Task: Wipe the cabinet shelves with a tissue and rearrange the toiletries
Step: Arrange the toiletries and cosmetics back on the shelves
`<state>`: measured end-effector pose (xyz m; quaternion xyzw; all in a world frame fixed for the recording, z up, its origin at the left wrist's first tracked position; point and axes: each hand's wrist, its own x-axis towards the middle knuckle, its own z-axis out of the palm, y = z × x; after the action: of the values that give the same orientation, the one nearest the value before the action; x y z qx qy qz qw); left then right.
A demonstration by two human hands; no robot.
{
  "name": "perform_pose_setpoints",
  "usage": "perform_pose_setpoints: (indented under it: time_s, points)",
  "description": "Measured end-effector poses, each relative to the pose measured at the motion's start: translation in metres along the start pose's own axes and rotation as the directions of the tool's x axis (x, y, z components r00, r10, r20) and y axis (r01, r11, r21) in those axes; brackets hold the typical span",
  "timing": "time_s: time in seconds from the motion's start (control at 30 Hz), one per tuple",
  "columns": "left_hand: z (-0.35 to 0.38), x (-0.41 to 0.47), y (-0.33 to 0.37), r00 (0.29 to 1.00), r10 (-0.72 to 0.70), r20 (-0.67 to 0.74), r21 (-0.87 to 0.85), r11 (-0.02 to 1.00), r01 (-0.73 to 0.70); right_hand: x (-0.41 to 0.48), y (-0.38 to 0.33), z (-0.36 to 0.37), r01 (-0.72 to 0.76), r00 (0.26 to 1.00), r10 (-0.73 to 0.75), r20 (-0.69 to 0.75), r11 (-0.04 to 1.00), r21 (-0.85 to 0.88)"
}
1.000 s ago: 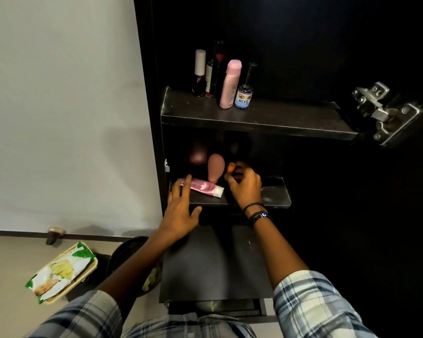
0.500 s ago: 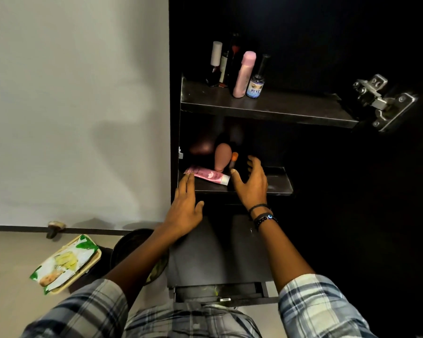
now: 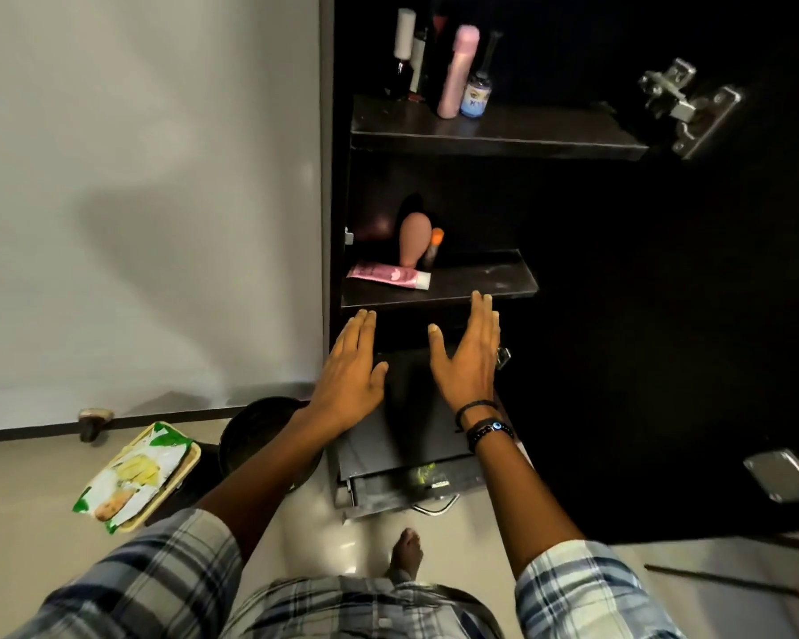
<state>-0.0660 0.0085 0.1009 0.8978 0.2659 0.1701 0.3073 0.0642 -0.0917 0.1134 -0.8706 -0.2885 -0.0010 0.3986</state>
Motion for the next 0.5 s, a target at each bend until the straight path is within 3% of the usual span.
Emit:
perform_pose_setpoints:
  time_s: [0.33, 0.5]
  points:
    - [0.038, -0.025, 0.043, 0.991, 0.08, 0.107, -0.04, 0.996, -0.076, -0.062, 0.046, -0.058, -0.219, 0.965, 0.218, -0.145, 0.976, 0.011]
    - [0.059, -0.044, 0.08, 0.978, 0.134, 0.16, -0.074, 0.99, -0.123, -0.09, 0.077, -0.098, -0.391, 0.868, 0.423, -0.261, 0.905, 0.165]
